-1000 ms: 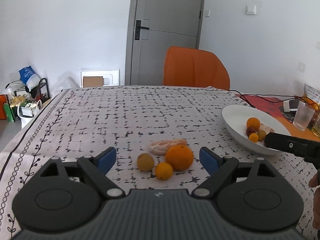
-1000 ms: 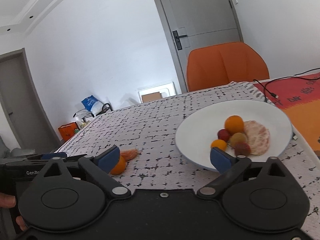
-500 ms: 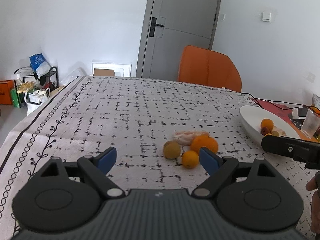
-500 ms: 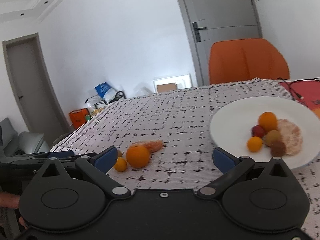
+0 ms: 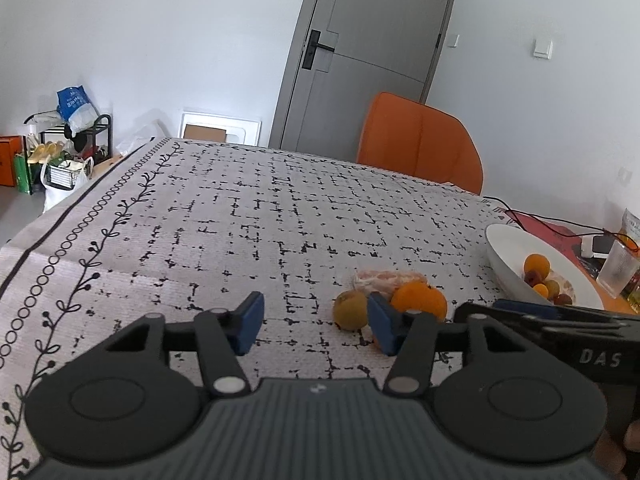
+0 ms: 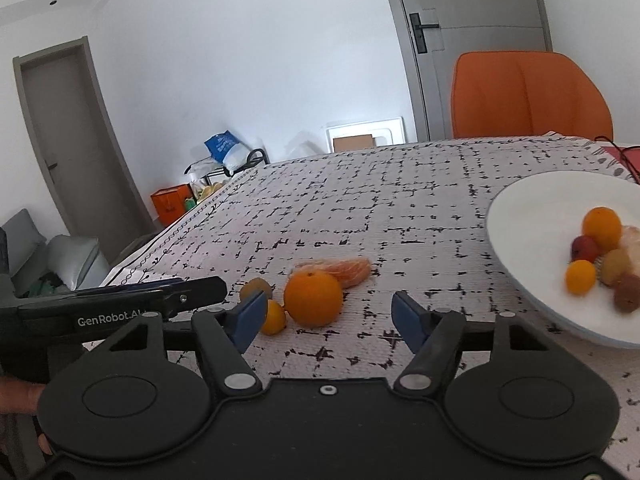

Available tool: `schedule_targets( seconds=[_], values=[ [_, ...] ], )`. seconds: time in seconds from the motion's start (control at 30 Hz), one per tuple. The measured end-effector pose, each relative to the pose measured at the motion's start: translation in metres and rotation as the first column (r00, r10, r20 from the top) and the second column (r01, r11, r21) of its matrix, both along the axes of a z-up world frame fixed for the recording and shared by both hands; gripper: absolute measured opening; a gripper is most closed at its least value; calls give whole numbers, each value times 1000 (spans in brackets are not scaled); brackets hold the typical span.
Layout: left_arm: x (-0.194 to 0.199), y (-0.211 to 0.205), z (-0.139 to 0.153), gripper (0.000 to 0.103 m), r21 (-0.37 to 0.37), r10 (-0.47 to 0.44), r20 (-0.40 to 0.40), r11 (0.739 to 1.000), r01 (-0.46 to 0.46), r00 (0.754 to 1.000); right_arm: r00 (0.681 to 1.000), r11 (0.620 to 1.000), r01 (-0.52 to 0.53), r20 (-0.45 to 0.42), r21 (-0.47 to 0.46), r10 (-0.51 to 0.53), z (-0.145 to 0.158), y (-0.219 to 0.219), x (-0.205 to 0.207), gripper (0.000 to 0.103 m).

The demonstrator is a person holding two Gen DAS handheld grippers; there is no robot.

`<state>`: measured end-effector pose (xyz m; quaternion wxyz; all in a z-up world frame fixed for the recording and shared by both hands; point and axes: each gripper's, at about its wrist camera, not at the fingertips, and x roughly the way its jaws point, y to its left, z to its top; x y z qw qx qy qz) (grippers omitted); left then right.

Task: Organize fruits
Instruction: 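Move both open tools back toward the remaining fruit pile, then grasp the large orange with the right tool while the left tool grasps the brown round fruit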

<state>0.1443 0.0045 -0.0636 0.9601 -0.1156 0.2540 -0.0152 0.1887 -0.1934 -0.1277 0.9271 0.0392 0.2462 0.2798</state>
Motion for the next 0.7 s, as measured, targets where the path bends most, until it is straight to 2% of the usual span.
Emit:
schedule_targets(
  seconds=[0.17,0.33,0.43,0.5,0.7],
  values=[
    [6,-2,-1,43,-28,-18,-3,999,18,1000,1000,1000,-4,-18,9,5,0,5,10,58],
    [11,-2,-3,39,-49,-20,-4,999,20,1000,999,1000,-14,-32,16,15,-1,11,17,55],
    [14,-4,-3,36,-54,-21,-6,998,20,1000,999,1000,-15,-49,15,16,-6,15,22,47],
    [16,-6,-3,36,-53,-25,-6,998,24,1000,997,1000,-25,-76,16,26,-11,17,26,37],
    [21,-11,-3,36,-44,-38,-16,998,37,999,997,999,-5,-74,50,8,-10,11,22,35]
  ],
)
